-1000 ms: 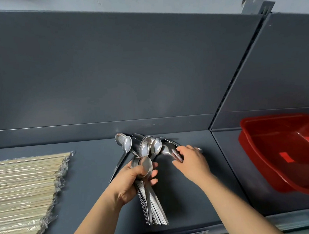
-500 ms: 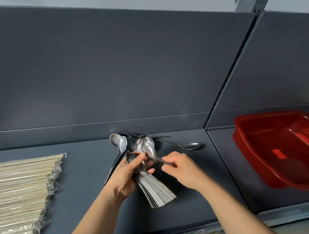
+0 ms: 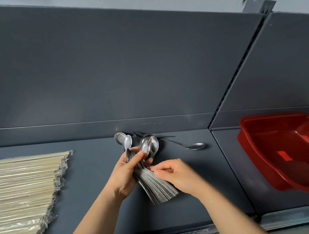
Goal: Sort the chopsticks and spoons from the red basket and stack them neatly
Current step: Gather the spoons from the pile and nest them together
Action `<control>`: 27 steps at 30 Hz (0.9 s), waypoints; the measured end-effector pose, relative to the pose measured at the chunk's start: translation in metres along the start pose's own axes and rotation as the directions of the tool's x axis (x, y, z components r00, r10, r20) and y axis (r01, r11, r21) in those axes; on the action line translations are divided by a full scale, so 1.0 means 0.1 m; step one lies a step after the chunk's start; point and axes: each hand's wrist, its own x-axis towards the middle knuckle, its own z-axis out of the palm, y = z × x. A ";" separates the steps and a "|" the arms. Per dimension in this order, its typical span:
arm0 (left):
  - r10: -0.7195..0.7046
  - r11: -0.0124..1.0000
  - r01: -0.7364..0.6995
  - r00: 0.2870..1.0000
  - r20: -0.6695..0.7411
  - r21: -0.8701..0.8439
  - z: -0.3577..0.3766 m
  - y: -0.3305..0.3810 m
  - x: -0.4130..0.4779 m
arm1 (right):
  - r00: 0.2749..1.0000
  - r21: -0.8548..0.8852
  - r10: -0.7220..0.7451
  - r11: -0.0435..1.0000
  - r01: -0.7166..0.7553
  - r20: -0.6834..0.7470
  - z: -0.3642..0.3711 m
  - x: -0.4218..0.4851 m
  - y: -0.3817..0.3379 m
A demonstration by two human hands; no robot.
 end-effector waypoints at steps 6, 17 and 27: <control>0.078 0.997 -0.078 0.997 -0.013 -0.003 -0.06 0.04 0.01 | 0.991 0.095 0.087 0.991 -0.097 0.105 0.11 0.01 -0.06; 0.056 0.998 -0.056 0.998 0.026 0.016 0.05 0.07 -0.08 | 0.872 0.467 0.108 0.810 -0.356 0.478 0.10 -0.04 -0.13; 0.023 0.992 -0.034 0.995 0.093 0.118 -0.05 0.12 -0.14 | 0.912 0.328 0.123 0.907 -0.264 0.392 0.16 -0.03 -0.09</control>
